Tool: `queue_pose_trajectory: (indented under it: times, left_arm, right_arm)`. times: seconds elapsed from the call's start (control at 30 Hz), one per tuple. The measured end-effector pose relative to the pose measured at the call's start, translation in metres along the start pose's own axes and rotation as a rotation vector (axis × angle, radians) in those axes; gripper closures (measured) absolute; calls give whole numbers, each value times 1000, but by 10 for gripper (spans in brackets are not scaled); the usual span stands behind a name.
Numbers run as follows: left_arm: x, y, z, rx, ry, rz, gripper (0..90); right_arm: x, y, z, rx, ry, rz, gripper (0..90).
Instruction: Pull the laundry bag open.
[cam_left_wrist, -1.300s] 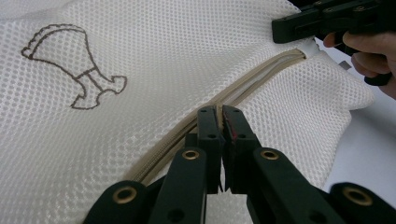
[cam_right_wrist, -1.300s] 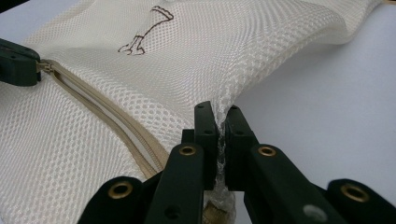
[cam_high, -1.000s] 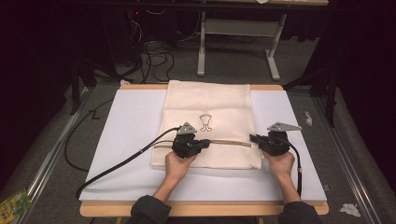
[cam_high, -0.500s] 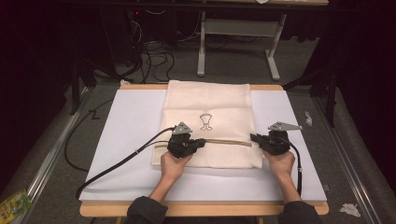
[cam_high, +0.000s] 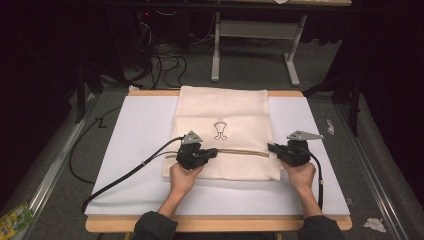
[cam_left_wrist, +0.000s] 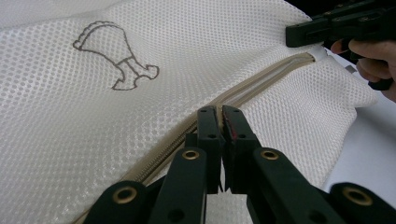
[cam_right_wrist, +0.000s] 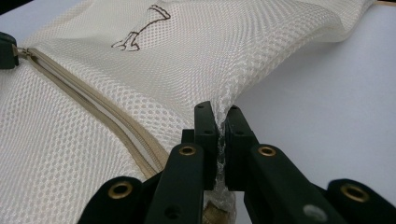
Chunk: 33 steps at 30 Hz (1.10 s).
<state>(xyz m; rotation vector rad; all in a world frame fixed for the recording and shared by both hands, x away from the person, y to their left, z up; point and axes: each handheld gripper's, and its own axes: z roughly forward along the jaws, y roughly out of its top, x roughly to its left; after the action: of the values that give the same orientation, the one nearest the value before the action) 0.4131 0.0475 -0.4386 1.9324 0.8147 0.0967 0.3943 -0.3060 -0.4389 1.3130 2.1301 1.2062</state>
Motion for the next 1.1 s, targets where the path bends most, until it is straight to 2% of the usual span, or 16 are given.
queue_pose_trajectory:
  times: [0.13,0.57,0.83,1.0,1.1]
  left_arm:
    - [4,-1,-4,-9,1,-15,869]
    - [7,-1,-11,-21,8,-16,869]
    - [9,-2,-16,-34,7,-20,869]
    - [10,-2,-16,-36,9,-18,869]
    - [11,-4,-18,-31,27,-12,869]
  right_arm:
    - [-1,0,0,3,3,7,875]
    - [0,2,0,6,6,5,874]
    - [3,5,1,1,0,-29,873]
    - [4,6,1,-2,1,-26,872]
    - [4,6,1,4,-9,-31,872]
